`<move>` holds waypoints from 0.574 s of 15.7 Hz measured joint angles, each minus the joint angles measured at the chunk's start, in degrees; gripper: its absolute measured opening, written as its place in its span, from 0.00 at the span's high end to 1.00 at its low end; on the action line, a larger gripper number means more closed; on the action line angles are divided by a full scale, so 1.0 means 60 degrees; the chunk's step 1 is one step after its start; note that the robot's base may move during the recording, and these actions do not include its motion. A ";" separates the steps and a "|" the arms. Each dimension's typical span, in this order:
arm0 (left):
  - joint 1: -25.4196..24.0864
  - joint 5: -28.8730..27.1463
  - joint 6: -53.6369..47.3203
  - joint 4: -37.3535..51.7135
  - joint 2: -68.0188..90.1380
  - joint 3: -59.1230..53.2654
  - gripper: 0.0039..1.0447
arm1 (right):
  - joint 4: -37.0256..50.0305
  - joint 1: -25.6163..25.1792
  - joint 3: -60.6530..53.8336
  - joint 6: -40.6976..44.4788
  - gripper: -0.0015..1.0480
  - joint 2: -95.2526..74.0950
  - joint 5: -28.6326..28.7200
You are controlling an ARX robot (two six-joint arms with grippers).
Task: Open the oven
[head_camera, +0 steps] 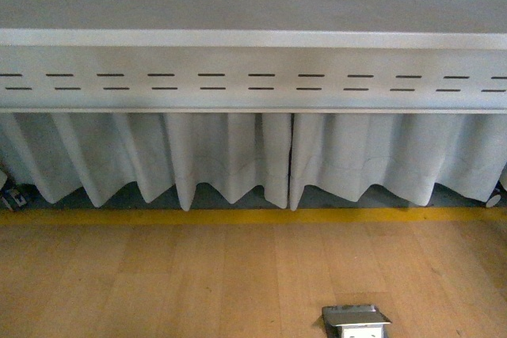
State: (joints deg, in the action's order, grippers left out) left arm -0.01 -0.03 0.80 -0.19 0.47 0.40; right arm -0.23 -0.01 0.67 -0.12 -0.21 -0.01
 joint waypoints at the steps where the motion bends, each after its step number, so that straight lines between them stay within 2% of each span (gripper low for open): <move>1: 0.0004 0.0000 0.0000 0.0000 0.0000 0.0000 0.06 | 0.0000 0.0000 0.0000 0.0000 0.06 0.0000 0.0000; 9: 0.0000 0.0000 0.0000 0.0000 0.0000 0.0000 0.06 | 0.0000 0.0000 0.0004 0.0000 0.06 0.0000 0.0000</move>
State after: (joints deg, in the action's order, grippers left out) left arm -0.01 -0.03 0.80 -0.19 0.47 0.40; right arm -0.23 -0.01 0.69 -0.12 -0.21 -0.01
